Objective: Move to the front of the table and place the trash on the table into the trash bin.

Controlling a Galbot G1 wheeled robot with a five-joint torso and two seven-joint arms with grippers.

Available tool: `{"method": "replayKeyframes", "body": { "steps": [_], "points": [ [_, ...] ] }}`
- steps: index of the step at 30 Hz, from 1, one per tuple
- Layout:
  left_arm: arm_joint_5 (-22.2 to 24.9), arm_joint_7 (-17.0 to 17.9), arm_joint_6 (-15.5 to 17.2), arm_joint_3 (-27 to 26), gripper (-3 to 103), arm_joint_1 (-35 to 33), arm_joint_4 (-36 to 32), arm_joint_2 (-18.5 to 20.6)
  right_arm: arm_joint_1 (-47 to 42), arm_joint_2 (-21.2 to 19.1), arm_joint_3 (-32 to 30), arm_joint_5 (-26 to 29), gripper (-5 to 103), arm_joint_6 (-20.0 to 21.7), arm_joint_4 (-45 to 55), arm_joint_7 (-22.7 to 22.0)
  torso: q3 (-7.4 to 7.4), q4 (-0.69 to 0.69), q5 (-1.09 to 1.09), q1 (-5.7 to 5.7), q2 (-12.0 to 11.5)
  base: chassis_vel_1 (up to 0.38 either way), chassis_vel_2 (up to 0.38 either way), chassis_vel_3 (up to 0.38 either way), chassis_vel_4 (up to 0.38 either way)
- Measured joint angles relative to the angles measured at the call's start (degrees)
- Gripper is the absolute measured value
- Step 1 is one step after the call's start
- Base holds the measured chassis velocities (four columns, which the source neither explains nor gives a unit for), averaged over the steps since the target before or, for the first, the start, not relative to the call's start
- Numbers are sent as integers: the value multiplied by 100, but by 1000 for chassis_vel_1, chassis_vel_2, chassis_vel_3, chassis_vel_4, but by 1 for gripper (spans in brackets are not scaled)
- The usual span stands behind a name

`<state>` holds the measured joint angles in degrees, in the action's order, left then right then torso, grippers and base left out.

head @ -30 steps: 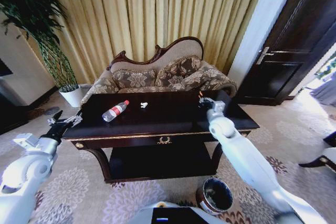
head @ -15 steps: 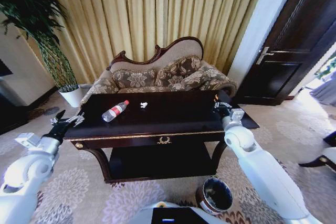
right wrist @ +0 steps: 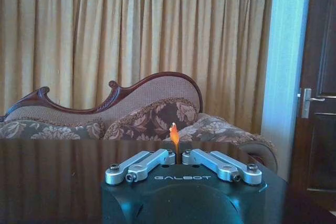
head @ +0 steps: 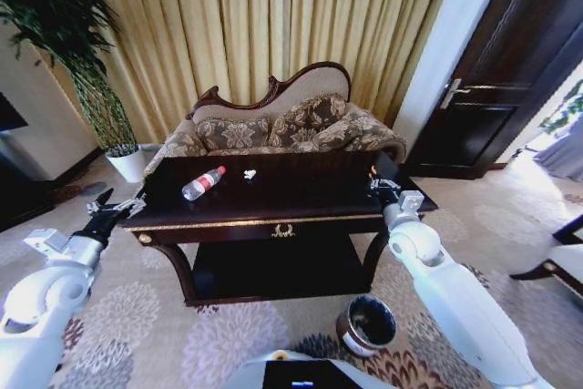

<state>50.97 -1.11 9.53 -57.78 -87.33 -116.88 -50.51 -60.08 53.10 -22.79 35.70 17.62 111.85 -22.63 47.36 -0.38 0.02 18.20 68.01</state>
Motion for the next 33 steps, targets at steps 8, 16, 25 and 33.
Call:
{"method": "replayKeyframes", "body": {
  "steps": [8, 16, 25, 33],
  "points": [
    [-10, 4, 1, -2, 100, -5, -24, -2, -10, 50, 87, -106, 2, -121, -71, 31, -1, -2, 0, 0, 1, 329, -335, -335, 322],
    [-34, 4, 1, 8, 100, -16, -28, -36, -303, 195, 176, -486, 2, -200, -406, 275, -4, -6, 1, -8, 6, 206, -189, -234, 212],
    [-49, 2, -3, -10, 100, -49, -27, -73, -488, 456, 181, -994, 2, -317, -1598, 848, 3, -2, 0, 8, -4, -24, 28, 11, -20],
    [-52, -7, -27, -68, 100, -82, -21, -82, -64, 876, 259, -2042, 2, -763, -3793, 1551, -2, 0, 1, -3, 2, -9, 8, 5, -9]
  ]
}}
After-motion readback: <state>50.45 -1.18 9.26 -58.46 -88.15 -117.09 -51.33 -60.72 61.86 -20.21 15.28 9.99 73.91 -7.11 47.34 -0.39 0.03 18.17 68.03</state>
